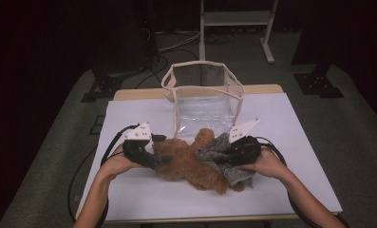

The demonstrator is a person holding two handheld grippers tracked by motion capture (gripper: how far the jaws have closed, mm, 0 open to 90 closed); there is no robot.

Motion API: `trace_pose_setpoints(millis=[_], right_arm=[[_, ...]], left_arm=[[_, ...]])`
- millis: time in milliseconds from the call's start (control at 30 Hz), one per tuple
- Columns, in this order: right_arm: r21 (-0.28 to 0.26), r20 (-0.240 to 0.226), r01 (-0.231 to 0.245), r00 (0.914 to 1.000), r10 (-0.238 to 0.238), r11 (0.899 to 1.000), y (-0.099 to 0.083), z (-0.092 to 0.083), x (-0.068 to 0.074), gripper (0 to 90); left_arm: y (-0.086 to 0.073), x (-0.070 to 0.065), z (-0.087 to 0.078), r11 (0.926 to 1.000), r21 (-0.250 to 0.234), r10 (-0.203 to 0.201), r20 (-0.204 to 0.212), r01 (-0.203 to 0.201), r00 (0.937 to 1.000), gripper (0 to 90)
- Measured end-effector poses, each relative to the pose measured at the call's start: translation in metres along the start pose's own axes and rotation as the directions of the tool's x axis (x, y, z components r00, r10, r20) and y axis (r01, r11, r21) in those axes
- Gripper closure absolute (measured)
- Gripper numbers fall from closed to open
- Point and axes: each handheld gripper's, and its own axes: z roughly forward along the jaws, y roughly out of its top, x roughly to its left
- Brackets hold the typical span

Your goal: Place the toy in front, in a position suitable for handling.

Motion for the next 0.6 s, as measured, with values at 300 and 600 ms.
trace_pose_setpoints(millis=[300,600], right_arm=[[0.015,0.001,0.017,0.9999,-0.017,1.0,0.0,-0.002,0.001,79.3],[0.008,0.012,0.015,0.9998,-0.015,1.0,-0.002,-0.005,-0.002,79.2]], left_arm=[[-0.02,0.014,0.006,0.9965,0.012,-0.084,0.05,0.083,0.9952,13.8],[-0.026,0.003,0.019,0.9939,0.038,-0.107,0.128,0.103,0.986,23.9]])
